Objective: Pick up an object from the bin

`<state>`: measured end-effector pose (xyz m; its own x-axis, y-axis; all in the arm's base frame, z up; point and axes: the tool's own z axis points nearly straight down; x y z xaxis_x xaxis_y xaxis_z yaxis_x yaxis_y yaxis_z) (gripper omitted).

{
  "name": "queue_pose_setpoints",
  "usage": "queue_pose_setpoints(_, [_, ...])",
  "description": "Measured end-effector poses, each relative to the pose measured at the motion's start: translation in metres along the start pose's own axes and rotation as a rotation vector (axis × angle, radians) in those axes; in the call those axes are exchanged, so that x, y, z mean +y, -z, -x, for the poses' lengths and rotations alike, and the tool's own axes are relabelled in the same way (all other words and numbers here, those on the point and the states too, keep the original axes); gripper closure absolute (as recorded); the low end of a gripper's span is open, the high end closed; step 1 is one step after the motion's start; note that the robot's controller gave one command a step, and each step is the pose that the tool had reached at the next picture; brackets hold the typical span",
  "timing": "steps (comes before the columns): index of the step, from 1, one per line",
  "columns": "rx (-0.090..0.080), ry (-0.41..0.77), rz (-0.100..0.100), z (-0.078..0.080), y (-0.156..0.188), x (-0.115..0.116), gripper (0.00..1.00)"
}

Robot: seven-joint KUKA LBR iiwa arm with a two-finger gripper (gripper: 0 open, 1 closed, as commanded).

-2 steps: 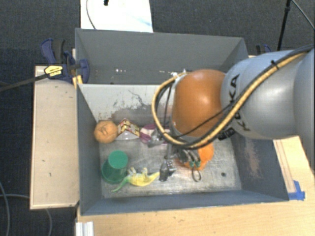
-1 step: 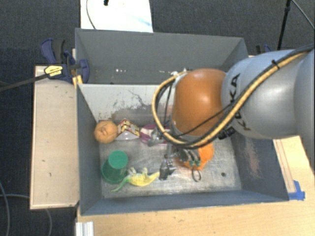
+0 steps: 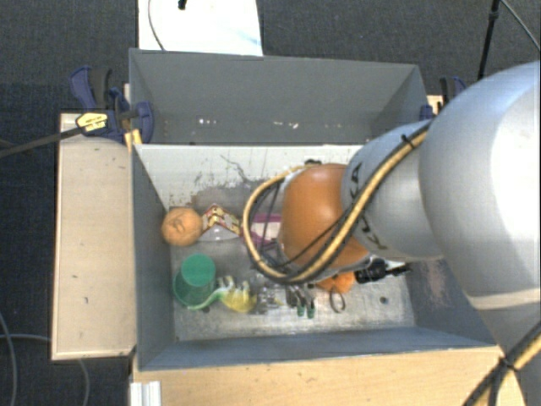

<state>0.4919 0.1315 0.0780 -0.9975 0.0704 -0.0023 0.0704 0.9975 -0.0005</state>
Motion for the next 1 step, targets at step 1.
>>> queue_pose_setpoints(1, [0.0,-0.001,0.0,0.0,0.0,0.0,1.0])
